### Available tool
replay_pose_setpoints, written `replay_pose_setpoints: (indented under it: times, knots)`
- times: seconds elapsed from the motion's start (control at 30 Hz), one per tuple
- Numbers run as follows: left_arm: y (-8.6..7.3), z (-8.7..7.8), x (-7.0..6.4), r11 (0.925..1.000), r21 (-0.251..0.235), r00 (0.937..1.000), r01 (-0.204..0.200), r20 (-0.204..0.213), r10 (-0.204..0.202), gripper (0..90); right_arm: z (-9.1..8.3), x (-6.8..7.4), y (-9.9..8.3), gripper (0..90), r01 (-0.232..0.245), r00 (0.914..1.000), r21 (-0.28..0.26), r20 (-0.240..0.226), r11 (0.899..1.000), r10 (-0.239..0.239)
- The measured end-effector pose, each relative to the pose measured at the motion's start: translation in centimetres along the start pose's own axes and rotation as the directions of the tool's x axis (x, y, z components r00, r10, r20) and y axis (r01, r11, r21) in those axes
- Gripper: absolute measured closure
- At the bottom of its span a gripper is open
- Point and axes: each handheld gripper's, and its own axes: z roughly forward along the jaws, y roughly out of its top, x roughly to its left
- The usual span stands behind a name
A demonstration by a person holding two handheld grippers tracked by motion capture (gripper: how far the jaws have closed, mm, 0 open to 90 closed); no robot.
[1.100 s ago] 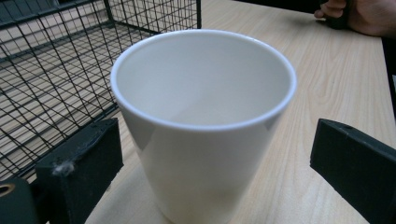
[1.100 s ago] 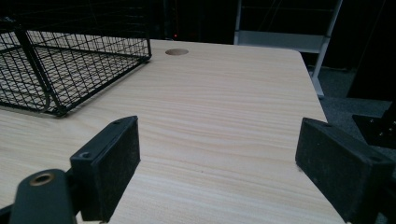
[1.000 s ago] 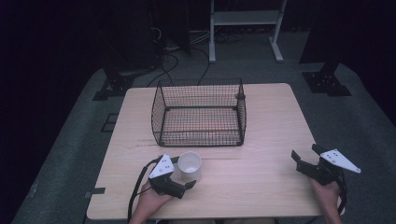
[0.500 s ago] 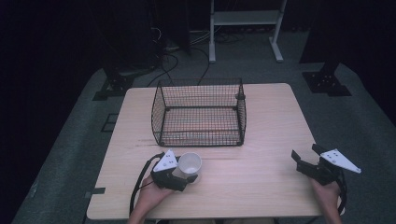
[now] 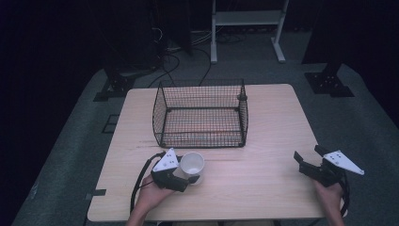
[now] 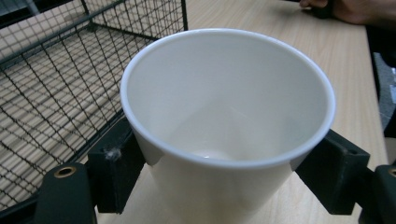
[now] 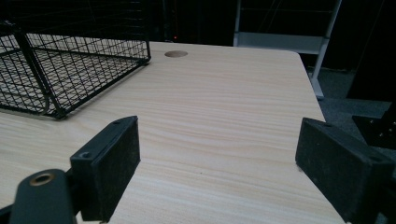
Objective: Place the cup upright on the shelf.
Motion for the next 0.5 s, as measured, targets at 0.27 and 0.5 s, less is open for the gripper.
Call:
replay_pose_setpoints:
  times: [0.27,0.5]
  knots:
    - [2.6,-0.7,1.2,0.9995,0.003,0.9981,-0.032,0.052,0.032,21.5,0.0,0.0,0.0,13.1,-0.004,1.0,-0.004,-0.005,1.0,0.004]
    - [4.0,-1.1,2.2,0.9993,-0.002,0.9949,-0.037,0.093,0.037,21.5,0.0,0.0,0.0,13.1,-0.007,0.9999,-0.001,-0.009,1.0,0.007]
